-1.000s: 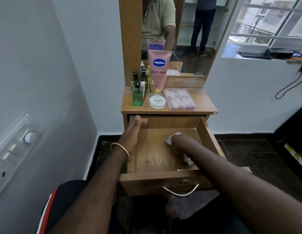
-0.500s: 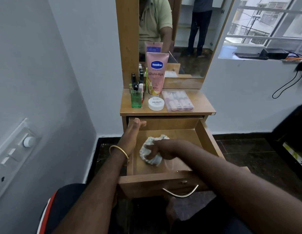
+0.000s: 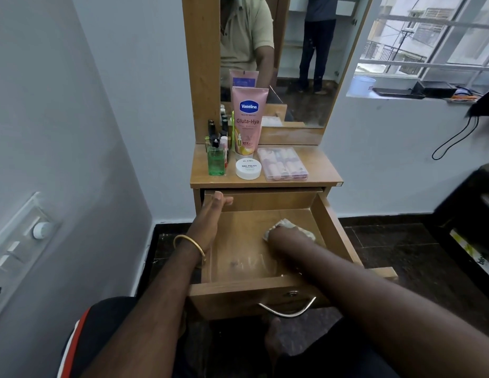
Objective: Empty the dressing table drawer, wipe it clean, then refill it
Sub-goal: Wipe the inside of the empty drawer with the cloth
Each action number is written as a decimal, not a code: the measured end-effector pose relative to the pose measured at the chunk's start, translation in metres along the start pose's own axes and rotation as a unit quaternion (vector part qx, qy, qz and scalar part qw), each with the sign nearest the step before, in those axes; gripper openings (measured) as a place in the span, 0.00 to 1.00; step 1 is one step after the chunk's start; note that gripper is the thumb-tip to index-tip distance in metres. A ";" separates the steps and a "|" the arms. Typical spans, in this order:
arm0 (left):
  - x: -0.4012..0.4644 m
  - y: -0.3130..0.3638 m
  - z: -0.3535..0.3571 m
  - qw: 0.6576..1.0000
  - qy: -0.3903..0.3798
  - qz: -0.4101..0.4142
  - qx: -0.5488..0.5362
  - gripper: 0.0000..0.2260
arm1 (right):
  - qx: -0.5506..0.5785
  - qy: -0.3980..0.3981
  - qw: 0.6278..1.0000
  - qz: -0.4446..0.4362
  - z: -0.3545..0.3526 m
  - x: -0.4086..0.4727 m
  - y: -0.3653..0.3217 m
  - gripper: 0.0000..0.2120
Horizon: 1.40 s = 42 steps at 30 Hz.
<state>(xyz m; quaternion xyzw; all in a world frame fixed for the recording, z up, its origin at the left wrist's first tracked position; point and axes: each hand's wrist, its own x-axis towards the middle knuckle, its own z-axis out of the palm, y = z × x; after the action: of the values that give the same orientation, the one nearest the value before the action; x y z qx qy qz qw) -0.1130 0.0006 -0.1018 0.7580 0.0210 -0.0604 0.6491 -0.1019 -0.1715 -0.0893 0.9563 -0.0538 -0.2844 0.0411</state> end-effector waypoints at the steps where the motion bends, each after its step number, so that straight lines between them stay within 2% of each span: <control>1: 0.000 -0.001 0.000 1.000 -0.001 0.000 0.003 0.41 | 0.019 0.003 1.000 0.006 -0.001 -0.007 -0.011 0.24; 5: 0.001 -0.004 -0.001 1.000 -0.006 0.005 -0.002 0.43 | 0.064 0.014 0.997 -0.034 0.005 -0.012 -0.055 0.26; 9: 0.000 -0.002 -0.001 1.000 -0.006 0.012 -0.007 0.42 | 0.022 0.016 0.984 -0.175 0.009 -0.024 -0.075 0.28; 11: 0.001 -0.002 -0.001 1.000 -0.008 0.016 -0.004 0.40 | 0.042 -0.013 0.977 -0.207 0.002 -0.025 -0.064 0.27; 14: 0.003 -0.007 -0.002 1.000 -0.006 0.022 -0.009 0.39 | 0.174 -0.109 0.956 -0.208 -0.004 -0.014 -0.024 0.25; 17: 0.003 -0.008 -0.003 1.000 -0.009 0.022 -0.005 0.40 | 0.192 -0.100 0.962 -0.167 -0.013 -0.003 0.020 0.21; 20: 0.002 -0.009 -0.003 1.000 -0.012 0.020 -0.008 0.39 | 0.127 -0.039 0.984 -0.117 -0.021 0.006 0.059 0.15; 22: 0.001 -0.008 -0.002 1.000 -0.010 0.017 -0.004 0.39 | 0.074 0.011 0.993 -0.091 -0.017 0.006 0.068 0.15; 26: 0.000 -0.004 -0.002 1.000 -0.004 0.014 0.010 0.43 | 0.036 0.035 0.995 -0.081 0.005 -0.009 0.040 0.22; 29: 0.000 -0.004 -0.002 1.000 -0.005 0.008 0.018 0.44 | 0.061 0.024 0.994 -0.089 0.012 -0.019 0.003 0.18; 32: -0.002 -0.003 -0.003 1.000 -0.006 0.009 0.022 0.46 | 0.056 0.007 0.988 -0.144 0.009 -0.029 -0.036 0.20; 36: -0.002 -0.002 -0.003 0.999 -0.008 0.020 0.031 0.42 | -0.043 -0.054 0.960 -0.273 0.002 -0.045 -0.066 0.23; 40: -0.001 -0.007 -0.004 1.000 -0.010 0.022 0.011 0.41 | -0.089 -0.060 0.927 -0.359 0.000 -0.032 -0.031 0.20; 42: 0.001 -0.009 -0.005 1.000 -0.014 0.015 0.007 0.40 | -0.058 -0.074 0.933 -0.349 0.002 -0.019 -0.005 0.19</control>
<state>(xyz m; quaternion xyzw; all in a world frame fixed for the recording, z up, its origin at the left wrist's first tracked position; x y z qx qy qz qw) -0.1131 0.0069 -0.1095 0.7619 0.0003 -0.0615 0.6448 -0.1185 -0.1642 -0.0811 0.8873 0.2965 -0.3531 -0.0097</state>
